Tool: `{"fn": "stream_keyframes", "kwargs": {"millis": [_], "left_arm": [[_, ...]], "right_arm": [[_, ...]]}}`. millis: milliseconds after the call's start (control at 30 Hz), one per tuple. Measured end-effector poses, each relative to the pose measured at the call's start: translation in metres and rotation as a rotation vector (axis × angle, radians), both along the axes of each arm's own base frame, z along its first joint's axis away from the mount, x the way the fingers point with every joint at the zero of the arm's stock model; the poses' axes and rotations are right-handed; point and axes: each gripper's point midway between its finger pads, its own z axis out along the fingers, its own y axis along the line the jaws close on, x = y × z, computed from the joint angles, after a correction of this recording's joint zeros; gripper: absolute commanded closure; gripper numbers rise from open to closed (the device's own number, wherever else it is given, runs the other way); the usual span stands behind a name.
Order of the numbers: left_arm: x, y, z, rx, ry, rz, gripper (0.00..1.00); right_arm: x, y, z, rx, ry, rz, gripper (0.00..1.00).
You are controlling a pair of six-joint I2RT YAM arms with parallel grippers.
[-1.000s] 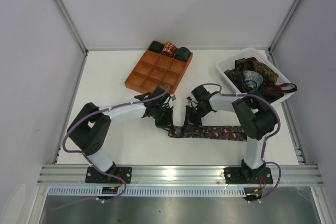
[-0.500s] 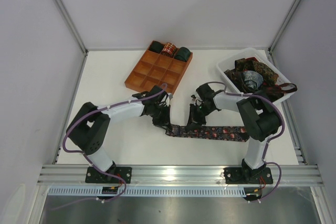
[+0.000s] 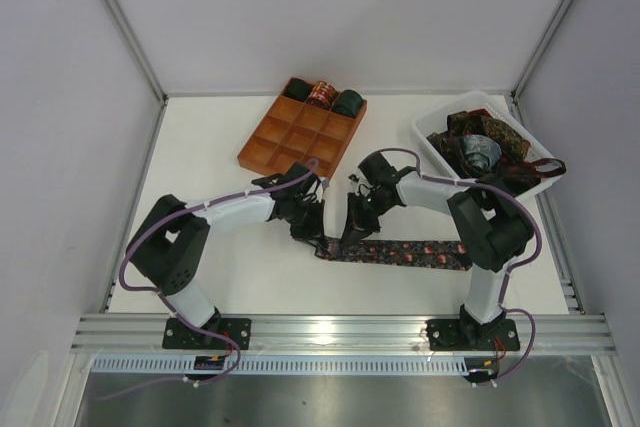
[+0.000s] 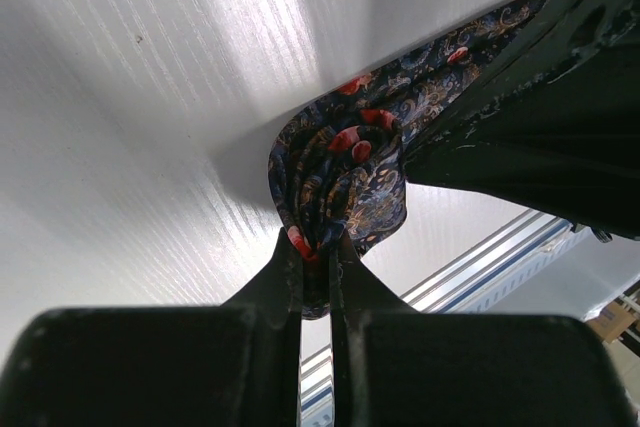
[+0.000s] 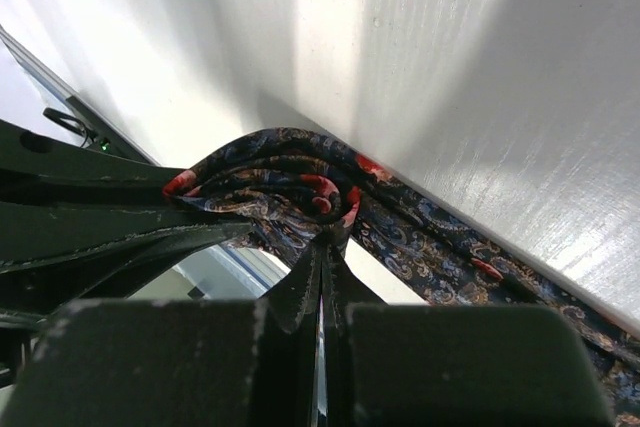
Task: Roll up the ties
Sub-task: Roll the tie
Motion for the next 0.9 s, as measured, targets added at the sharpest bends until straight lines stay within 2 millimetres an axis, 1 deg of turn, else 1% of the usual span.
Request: {"fn": "stream_keyframes", "kwargs": {"millis": [267, 367, 433, 567, 733, 900], "left_arm": [[0.002, -0.002, 0.006, -0.001, 0.001, 0.001, 0.99], [0.003, -0.003, 0.009, -0.004, 0.004, 0.0, 1.0], [0.003, -0.005, 0.012, -0.007, 0.006, -0.001, 0.98], [0.006, -0.014, 0.018, -0.025, 0.012, -0.012, 0.93], [0.004, -0.03, 0.021, -0.025, 0.02, -0.041, 0.89], [0.001, -0.043, 0.018, -0.009, 0.034, -0.071, 0.88]], "right_arm": [[-0.001, 0.004, -0.013, 0.001, 0.033, -0.002, 1.0], [0.0, 0.006, -0.013, 0.009, 0.039, -0.006, 1.0], [0.001, 0.007, -0.013, 0.011, 0.037, -0.008, 1.0], [0.004, 0.009, -0.011, 0.018, 0.033, -0.017, 1.0], [0.004, 0.01, -0.011, 0.017, 0.036, -0.022, 1.0], [0.003, 0.008, -0.014, 0.002, 0.039, -0.028, 1.0]]}}
